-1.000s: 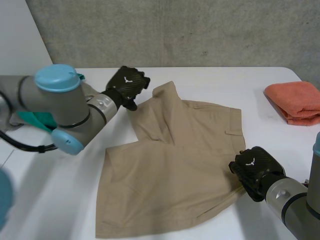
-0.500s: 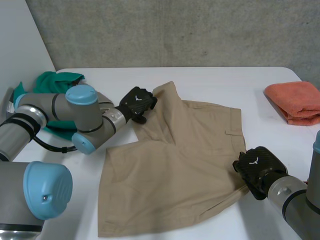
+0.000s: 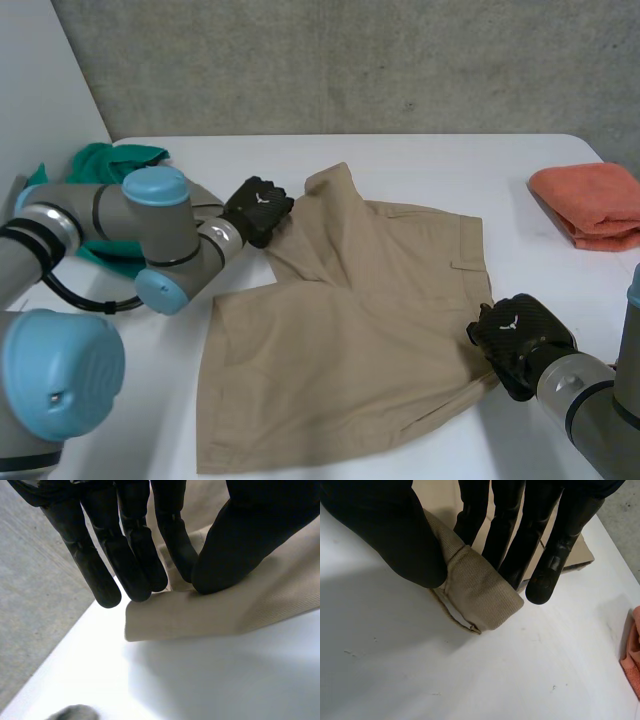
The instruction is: Fold the laundry.
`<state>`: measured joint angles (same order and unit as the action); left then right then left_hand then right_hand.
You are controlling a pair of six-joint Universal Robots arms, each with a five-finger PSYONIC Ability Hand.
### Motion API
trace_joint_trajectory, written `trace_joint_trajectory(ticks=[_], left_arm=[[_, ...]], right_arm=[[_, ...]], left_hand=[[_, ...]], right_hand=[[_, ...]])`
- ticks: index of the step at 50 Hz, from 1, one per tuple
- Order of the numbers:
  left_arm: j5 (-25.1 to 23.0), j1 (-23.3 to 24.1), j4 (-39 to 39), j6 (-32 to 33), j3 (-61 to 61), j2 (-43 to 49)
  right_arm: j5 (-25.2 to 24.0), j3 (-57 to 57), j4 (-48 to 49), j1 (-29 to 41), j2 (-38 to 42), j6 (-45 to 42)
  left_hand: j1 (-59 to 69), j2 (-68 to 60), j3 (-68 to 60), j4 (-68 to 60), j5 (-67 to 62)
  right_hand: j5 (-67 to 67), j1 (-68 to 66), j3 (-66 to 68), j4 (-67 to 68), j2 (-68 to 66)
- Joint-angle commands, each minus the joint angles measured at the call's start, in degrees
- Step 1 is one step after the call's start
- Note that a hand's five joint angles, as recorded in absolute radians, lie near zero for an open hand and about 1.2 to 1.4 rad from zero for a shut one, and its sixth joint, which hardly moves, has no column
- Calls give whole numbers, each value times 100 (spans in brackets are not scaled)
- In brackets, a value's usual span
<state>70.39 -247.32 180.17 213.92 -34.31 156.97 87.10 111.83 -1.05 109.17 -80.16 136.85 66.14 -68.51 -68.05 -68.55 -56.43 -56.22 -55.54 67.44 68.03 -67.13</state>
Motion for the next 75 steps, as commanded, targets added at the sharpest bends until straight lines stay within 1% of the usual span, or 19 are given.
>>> trace_joint_trajectory(ticks=[1, 2, 3, 8, 13, 29, 30, 31, 33, 34, 35, 37, 41, 42, 45, 49, 57, 65, 75], left_arm=[[-61, 0, 624, 194, -998, -764], [-96, 9, 729, 124, -1094, -808], [-131, 18, 765, 97, -1113, -809], [-254, 26, 792, 97, -1104, -756], [-263, 26, 801, 106, -1087, -642], [-254, 35, 678, 123, -1025, -466], [-246, 35, 678, 123, -1025, -457], [-211, 35, 678, 123, -999, -422], [-184, 35, 686, 123, -999, -413], [-114, 35, 678, 123, -999, -413], [-61, 35, 678, 123, -999, -422], [96, 35, 669, 123, -1060, -466], [641, 53, 458, 263, -1323, -632], [886, 53, 371, 377, -1472, -764], [1326, 88, 282, 667, -1814, -1054], [1696, 123, 273, 852, -2254, -1282], [2337, 342, 264, 809, -2870, -1608], [2786, 501, 256, 791, -3239, -1801], [2840, 501, 273, 756, -3424, -1951]], right_arm=[[-88, 6, 44, -1, 0, 0], [-105, 6, 35, -1, 0, 9], [-123, 6, 35, -1, 0, 9], [-140, 32, 44, -1, 9, 18], [-140, 41, 44, -19, 0, 18], [-149, 41, 53, -116, 0, 18], [-149, 41, 53, -116, 9, 18], [-149, 41, 53, -116, 9, 18], [-141, 41, 53, -124, 9, 18], [-140, 41, 53, -124, 9, 18], [-149, 41, 53, -124, 9, 18], [-140, 32, 53, -142, 9, 18], [-140, 14, 53, -177, 9, 18], [-140, 14, 53, -186, 9, 26], [-140, 14, 53, -195, 0, 26], [-149, 6, 53, -195, 0, 26], [-149, 23, 53, -195, 0, 26], [-158, 32, 53, -195, 9, 26], [-167, 49, 53, -195, 0, 26]], left_hand=[[1271, -1035, -1080, -1031, -1243], [-1045, 1281, 1236, 1285, 1073], [-1684, 1921, 1875, 1924, 1713], [-1640, 1876, 1831, 1880, 1668], [-2312, 2549, 2503, 2553, 2341], [-2078, 2315, 2269, 2319, 2107], [-1927, 2164, 2118, 2168, 1956], [-1043, 1280, 1234, 1284, 1072], [-216, 452, 407, 456, 244], [922, -685, -731, -682, -894], [1381, -1144, -1190, -1141, -1352], [1386, -1149, -1195, -1145, -1357], [1386, -1149, -1195, -1145, -1357], [1386, -1149, -1195, -1145, -1357], [1386, -1149, -1195, -1145, -1357], [1386, -1149, -1195, -1145, -1357], [1386, -1149, -1195, -1145, -1357], [1386, -1149, -1195, -1145, -1357], [1386, -1149, -1195, -1145, -1357]], right_hand=[[-1378, -2446, 1256, 1197, -1287], [-1378, -2446, 1256, 1197, -1287], [-1378, -2446, 1256, 1197, -1287], [-1378, -2446, 1256, 1197, -1287], [-1378, -2446, 1256, 1197, -1287], [-1378, -2446, 1256, 1197, -1287], [-1378, -2446, 1256, 1197, -1287], [-1378, -2446, 1256, 1197, -1287], [-1378, -2446, 1256, 1197, -1287], [-1378, -2446, 1256, 1197, -1287], [-1378, -2446, 1256, 1197, -1287], [-1378, -2446, 1256, 1197, -1287], [-1378, -2446, 1256, 1197, -1287], [-1378, -2446, 1256, 1197, -1287], [-1378, -2446, 1256, 1197, -1287], [-1378, -2446, 1256, 1197, -1287], [-1378, -2446, 1256, 1197, -1287], [-1378, -2446, 1256, 1197, -1287], [-1378, -2446, 1256, 1197, -1287]])
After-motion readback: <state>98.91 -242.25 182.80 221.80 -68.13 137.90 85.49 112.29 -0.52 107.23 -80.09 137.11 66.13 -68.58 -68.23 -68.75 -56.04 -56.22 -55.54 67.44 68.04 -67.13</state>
